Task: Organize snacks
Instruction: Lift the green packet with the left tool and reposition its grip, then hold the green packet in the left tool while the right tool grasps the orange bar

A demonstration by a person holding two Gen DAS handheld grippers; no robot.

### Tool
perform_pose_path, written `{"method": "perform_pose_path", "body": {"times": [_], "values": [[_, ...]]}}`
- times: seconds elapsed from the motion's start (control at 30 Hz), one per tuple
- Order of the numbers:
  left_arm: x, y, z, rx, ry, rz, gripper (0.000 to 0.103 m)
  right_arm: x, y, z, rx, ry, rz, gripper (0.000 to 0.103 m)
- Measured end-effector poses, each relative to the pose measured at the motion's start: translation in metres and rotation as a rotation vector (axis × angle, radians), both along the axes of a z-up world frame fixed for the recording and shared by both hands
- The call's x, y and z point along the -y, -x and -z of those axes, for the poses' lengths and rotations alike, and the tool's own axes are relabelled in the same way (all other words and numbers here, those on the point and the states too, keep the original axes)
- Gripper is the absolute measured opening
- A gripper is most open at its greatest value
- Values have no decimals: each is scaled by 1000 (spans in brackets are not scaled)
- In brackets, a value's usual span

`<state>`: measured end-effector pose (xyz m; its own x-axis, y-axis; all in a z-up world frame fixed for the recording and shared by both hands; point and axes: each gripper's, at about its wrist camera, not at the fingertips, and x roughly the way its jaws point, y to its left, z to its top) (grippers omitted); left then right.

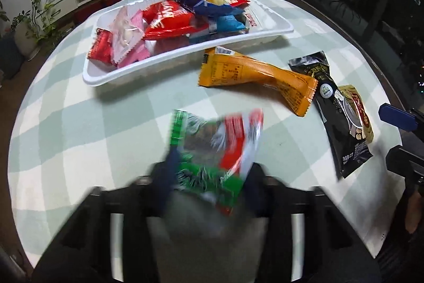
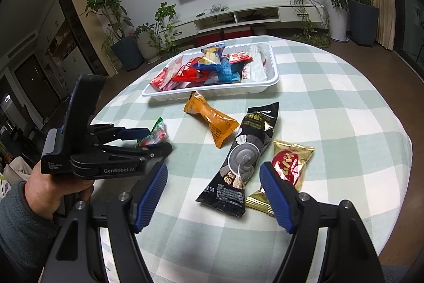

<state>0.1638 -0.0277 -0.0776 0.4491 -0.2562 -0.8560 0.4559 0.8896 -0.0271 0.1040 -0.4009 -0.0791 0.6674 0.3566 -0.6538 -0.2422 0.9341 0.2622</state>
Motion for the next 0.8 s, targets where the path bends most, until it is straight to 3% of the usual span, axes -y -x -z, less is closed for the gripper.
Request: {"method": "perform_pose_path", "body": {"times": [0.07, 0.6, 0.7, 0.8], "values": [[-5, -1, -1, 0, 17, -2, 28, -1, -1, 1, -6, 1, -3, 75], [-12, 10, -14, 96, 117, -7, 27, -10, -5, -2, -17, 31, -20, 75], [-13, 11, -14, 94, 133, -10, 14, -15, -11, -7, -2, 53, -27, 75], [-18, 11, -15, 84, 166, -19, 12, -23, -21, -15, 18, 92, -47, 76]]}}
